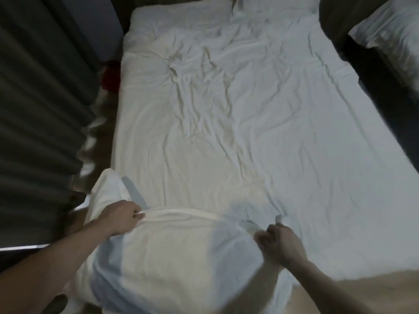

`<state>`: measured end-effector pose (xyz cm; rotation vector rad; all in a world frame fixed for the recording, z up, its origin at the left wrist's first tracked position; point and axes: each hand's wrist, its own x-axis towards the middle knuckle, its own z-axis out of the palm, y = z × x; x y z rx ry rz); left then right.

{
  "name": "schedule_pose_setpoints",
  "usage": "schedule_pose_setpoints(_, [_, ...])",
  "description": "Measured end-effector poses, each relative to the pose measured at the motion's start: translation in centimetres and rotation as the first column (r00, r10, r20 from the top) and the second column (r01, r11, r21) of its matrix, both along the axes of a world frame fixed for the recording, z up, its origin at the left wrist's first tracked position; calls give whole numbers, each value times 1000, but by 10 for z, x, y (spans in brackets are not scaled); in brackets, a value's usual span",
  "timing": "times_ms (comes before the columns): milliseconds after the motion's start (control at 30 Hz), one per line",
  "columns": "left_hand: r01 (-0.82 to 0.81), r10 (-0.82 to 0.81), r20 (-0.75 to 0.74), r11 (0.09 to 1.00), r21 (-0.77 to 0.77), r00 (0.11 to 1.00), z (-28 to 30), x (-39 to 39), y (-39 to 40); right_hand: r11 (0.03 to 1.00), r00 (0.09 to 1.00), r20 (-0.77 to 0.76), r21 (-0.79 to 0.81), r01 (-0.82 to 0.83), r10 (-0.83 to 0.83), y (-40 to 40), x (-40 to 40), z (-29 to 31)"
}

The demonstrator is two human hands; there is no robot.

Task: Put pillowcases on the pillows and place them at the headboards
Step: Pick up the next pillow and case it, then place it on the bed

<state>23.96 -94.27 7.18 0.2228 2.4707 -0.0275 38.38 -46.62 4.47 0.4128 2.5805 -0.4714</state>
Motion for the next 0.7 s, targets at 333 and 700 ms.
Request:
schedule_pose_setpoints(333, [-129,199,-458,975,181,866,87,125,-27,987,956,-280,101,125,-92,-11,65,50])
schedule_pose_setpoints(700, [-37,196,-412,931,364,890,121,148,-85,984,861,-488,-165,73,-146,-71,49,129])
